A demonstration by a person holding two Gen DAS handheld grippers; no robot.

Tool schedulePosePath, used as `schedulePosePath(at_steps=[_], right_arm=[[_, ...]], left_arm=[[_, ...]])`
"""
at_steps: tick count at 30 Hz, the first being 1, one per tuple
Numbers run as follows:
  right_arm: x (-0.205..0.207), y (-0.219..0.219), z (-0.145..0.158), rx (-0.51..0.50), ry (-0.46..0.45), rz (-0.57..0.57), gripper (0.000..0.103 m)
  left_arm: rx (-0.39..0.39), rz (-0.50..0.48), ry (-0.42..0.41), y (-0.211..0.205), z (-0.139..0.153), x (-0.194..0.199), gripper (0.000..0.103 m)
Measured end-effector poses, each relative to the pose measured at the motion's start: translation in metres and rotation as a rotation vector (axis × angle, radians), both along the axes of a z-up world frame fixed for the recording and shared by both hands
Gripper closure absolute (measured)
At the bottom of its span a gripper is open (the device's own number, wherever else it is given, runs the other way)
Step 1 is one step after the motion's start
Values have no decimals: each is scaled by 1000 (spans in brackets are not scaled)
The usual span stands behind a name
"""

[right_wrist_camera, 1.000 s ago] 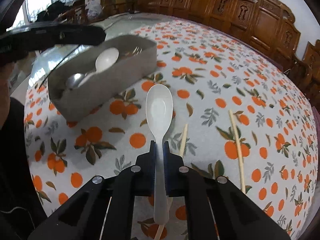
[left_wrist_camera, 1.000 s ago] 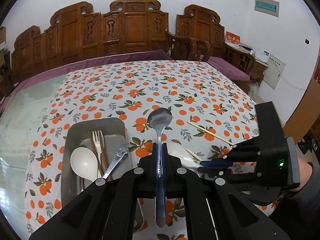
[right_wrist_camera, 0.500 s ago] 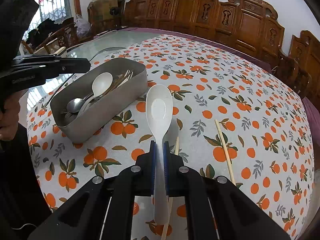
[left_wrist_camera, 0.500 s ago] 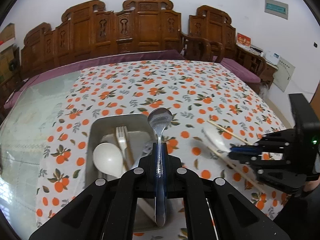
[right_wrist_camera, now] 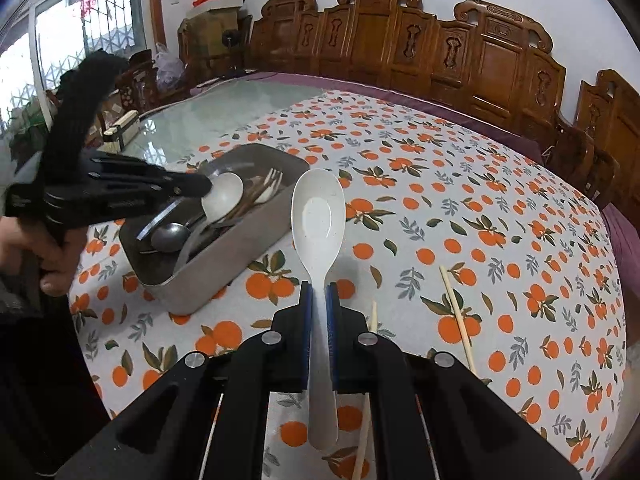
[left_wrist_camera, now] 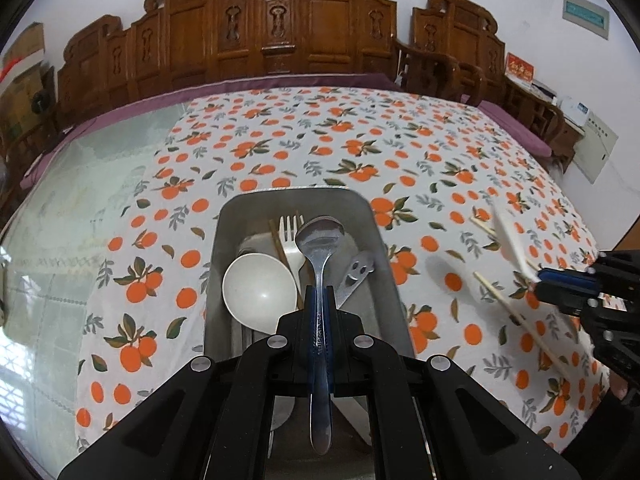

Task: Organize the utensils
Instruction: 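Lower the metal spoon into the tray with the left gripper while the right gripper carries the white spoon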

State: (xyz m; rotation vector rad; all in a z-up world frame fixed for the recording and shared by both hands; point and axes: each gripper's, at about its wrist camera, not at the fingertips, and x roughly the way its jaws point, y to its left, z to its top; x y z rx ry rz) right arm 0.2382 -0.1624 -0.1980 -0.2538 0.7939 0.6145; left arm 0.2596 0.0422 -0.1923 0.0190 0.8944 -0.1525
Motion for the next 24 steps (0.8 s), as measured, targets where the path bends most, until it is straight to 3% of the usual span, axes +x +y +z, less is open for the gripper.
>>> schedulePosePath(at_steps=[10, 15, 18, 22, 24], right_arm=[[-3, 8, 0, 3, 6, 9, 95], [-2, 10, 3, 10, 10, -2, 94], [0, 15, 8, 14, 8, -3, 94], [3, 27, 16, 29, 8, -7, 94], [5, 35, 20, 53, 13, -3, 94]], left_arm=[[17, 46, 94, 6, -29, 24, 100], [15, 50, 94, 7, -28, 24, 99], [13, 50, 74, 10, -21, 20, 87], [-7, 56, 31, 20, -3, 13, 84], [-14, 63, 13, 25, 5, 11, 76]])
